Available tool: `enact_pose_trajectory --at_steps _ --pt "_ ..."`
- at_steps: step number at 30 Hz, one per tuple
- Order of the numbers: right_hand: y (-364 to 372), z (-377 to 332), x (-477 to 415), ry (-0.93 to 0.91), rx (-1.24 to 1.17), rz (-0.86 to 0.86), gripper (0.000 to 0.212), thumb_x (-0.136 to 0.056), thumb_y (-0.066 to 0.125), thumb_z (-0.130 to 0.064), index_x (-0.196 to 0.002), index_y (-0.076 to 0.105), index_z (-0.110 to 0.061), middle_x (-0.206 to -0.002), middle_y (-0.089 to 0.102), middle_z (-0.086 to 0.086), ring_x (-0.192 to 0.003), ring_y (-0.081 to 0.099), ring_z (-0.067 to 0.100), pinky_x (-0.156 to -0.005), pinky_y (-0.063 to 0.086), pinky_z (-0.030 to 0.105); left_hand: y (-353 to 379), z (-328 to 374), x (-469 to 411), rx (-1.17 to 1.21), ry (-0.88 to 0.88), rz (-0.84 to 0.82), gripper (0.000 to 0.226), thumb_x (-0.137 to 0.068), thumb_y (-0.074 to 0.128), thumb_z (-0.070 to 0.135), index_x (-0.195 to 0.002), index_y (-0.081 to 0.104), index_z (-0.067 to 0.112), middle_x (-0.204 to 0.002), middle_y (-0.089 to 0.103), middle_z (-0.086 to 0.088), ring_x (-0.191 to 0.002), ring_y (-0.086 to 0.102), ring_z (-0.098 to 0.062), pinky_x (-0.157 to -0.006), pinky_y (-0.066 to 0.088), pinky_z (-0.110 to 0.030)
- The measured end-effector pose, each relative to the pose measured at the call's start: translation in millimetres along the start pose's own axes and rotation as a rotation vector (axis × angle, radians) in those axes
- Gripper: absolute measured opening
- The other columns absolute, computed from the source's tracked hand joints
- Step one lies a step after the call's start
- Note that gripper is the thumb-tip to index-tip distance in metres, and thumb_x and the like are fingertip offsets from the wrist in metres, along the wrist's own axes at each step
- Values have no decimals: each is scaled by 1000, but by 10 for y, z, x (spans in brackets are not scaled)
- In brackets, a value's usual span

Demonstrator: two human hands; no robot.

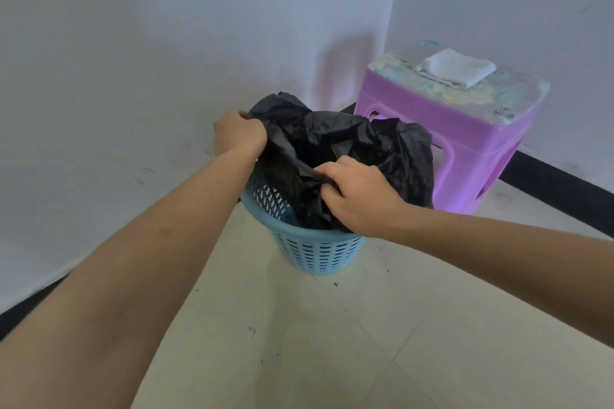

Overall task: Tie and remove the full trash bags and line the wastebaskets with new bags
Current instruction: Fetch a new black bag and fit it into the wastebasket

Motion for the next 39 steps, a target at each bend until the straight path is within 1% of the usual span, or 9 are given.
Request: enact_pose_trajectory --at_steps 6,12,17,21,24,28,31,36,39 --pt "131 -362 89 -225 66 -78 69 -90 41 -73 -145 39 -33 -119 53 -10 -98 55 10 -85 46 30 -71 -462 23 531 -406 -168 28 -93 41 1 -71 50 15 -53 56 0 -30 49 -5 -32 30 -12" --pt "284 -225 229 -434 252 -111 51 -103 36 -50 -151 39 -31 -115 54 -5 -88 51 11 -78 41 28 47 -740 97 851 -629 -257 25 -91 36 1 -73 45 15 -60 47 2 -28 35 -3 -28 21 -12" --pt "286 -67 298 -528 352 -82 47 -104 31 -43 -145 49 -28 -101 55 -3 -69 43 11 -64 40 27 342 -1108 492 684 -787 -387 32 -95 40 16 -63 41 19 -35 40 6 -25 29 -5 -29 17 -13" --pt "260 30 307 -621 375 -38 44 -103 36 -37 -141 54 -27 -100 56 2 -68 42 12 -60 42 28 558 -1313 660 560 -789 -448 35 -99 46 29 -66 50 17 -37 48 4 -26 37 -3 -30 19 -11" --pt "244 100 350 -735 418 42 44 -93 62 -18 -137 58 -24 -106 59 9 -74 52 18 -63 50 34 561 -1333 575 626 -725 -387 15 -87 54 28 -92 61 16 -76 68 -1 -64 60 -10 -39 36 -15" --pt "179 138 381 -768 430 107 55 -82 73 -5 -133 62 -21 -114 58 15 -86 58 25 -62 54 37 289 -1048 398 743 -538 -108 50 -60 57 35 -105 53 15 -108 59 -7 -91 55 -22 -71 45 -38" --pt "152 126 400 -768 457 117 49 -80 72 -4 -127 64 -17 -105 56 11 -82 53 22 -53 48 31 168 -726 400 344 -280 -6 68 -72 57 74 -111 52 18 -114 52 -1 -106 50 -23 -91 45 -46" --pt "83 139 409 -759 452 178 14 -95 58 -12 -108 61 -15 -101 53 7 -78 50 19 -54 47 32 208 -508 404 21 -61 -66 8 -85 62 11 -92 59 13 -83 59 -4 -87 61 -25 -65 50 -32" --pt "40 216 445 -758 493 231 21 -90 64 -4 -108 65 -16 -95 55 6 -79 51 22 -58 47 33 19 -493 264 -64 -66 -18 9 -84 56 3 -87 62 9 -82 60 -10 -92 63 -32 -74 51 -35"
Point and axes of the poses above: each hand's wrist, its own x-axis away from the middle knuckle, its own y-axis out of the palm, z = x × y, the point moved 4 cm from there along -x, towards the middle knuckle
